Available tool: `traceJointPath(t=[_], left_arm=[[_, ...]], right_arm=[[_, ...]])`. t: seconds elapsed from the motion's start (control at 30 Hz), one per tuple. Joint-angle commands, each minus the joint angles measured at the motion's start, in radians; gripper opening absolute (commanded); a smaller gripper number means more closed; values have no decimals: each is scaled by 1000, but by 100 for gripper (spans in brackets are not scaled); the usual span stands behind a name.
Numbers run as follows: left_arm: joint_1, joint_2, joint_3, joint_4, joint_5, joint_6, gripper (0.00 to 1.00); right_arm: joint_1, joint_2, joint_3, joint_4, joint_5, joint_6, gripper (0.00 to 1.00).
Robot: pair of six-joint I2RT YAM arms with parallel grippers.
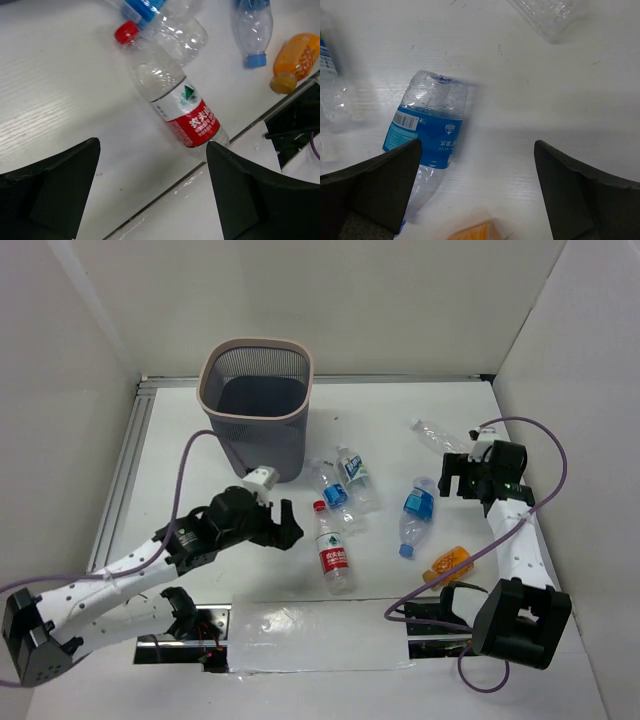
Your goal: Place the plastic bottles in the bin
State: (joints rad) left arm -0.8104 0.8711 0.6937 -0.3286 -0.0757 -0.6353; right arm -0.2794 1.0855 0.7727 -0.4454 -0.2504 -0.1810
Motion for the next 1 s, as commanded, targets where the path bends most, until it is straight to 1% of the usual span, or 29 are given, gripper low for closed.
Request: traceJointPath(t=[0.0, 0.03, 0.07, 0.1, 0.13, 0.17, 0.27, 0.4, 0.47, 0.57, 0.6, 0.63, 0.67, 0.7, 0.73, 0.77, 0.83, 0.9, 0.97], left_arm=[[-113, 77, 82, 42, -111, -41, 100], [-143, 130, 105, 42, -180, -70, 100], [-197, 156, 119, 42, -212, -89, 100], [-216, 182, 133, 42, -234, -99, 100], [-232, 206, 159, 19, -287, -140, 100], [-246, 245, 170, 10, -301, -162, 100], [-257, 285, 181, 23, -312, -222, 100], [-257, 327, 190, 45, -312, -242, 100], [-257, 338, 190, 72, -312, -253, 100], [-257, 368, 181, 89, -302, -282, 100], [-257, 379, 181, 101, -302, -291, 100], [-257, 391, 181, 102, -302, -302, 100], [-257, 420, 191, 111, -302, -313, 100], [-257, 436, 191, 111, -302, -313, 100], [-257, 451, 201, 111, -302, -331, 100], [-257, 482, 201, 111, -302, -354, 100], [-257, 512, 211, 111, -302, -380, 100], [-257, 575, 239, 88, -311, -428, 100], [-257, 633, 283, 51, -311, -480, 100]], right_arm=[[-13, -12, 75, -67, -33, -64, 100], [-14, -12, 76, -84, -59, -121, 100], [-14, -12, 76, -98, -76, -139, 100], [-14, -12, 85, -117, -102, -149, 100], [-23, -12, 85, -118, -102, -149, 100], [-23, -21, 85, -118, -102, -149, 100], [-23, -7, 94, -127, -75, -149, 100], [-23, 16, 103, -139, -53, -160, 100], [-23, 16, 103, -150, -88, -205, 100], [-23, 16, 103, -150, -125, -195, 99], [-23, 16, 94, -139, -138, -195, 84], [-23, 16, 94, -127, -151, -184, 56], [-23, 16, 83, -116, -151, -154, 30], [-23, 16, 83, -116, -151, -153, 13], [-23, 16, 83, -102, -151, -153, 13], [-23, 5, 83, -102, -151, -143, 32], [-23, 5, 74, -93, -161, -143, 66], [-23, 5, 74, -93, -161, -143, 88], [-23, 5, 74, -93, -161, -143, 93]])
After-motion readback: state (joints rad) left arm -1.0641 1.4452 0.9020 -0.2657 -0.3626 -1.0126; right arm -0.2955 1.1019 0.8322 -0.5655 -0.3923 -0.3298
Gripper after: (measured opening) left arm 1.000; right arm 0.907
